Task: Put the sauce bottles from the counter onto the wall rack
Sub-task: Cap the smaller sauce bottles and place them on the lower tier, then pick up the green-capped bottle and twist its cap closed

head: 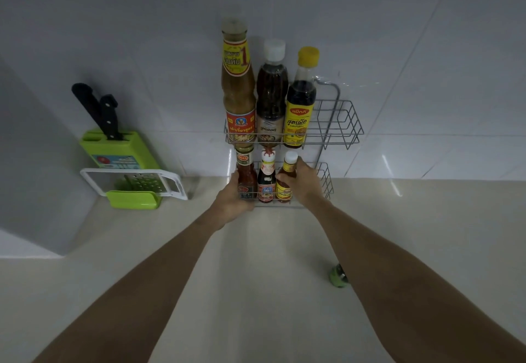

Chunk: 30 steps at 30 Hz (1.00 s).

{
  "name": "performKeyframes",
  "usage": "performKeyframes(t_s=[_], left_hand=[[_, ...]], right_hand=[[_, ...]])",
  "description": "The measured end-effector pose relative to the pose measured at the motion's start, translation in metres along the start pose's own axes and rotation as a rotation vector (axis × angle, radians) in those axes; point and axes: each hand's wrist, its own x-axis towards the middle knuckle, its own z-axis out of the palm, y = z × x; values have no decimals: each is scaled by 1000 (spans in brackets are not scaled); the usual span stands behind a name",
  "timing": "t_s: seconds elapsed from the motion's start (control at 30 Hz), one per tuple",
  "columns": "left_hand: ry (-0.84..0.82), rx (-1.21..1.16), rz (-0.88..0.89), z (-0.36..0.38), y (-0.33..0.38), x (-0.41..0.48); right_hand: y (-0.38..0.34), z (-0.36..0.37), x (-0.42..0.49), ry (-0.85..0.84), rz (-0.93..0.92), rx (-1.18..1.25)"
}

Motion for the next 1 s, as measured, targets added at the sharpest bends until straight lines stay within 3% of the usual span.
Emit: performKeyframes(t_s=[0.23, 0.37, 0.53, 0.67, 0.73, 0.87, 1.0], left_hand=[[53, 0, -9, 9, 9, -16], [185, -10, 87, 27, 8, -33], [60, 68, 177, 75, 0, -72], [-93, 127, 187, 119, -5, -90], [-181, 167, 200, 140, -5, -95], [-298, 229, 207, 175, 0, -94], [-294, 248, 214, 202, 9, -86]], right_hand=[[-6, -7, -11, -147, 87, 2], [0, -33, -38, -33, 86, 90], [43, -87, -94, 189, -3, 206], [92, -109, -144, 218, 25, 51], [120, -110, -166, 149, 73, -71], [167, -93, -194, -174, 125, -322], [182, -77, -203, -205, 241, -321]])
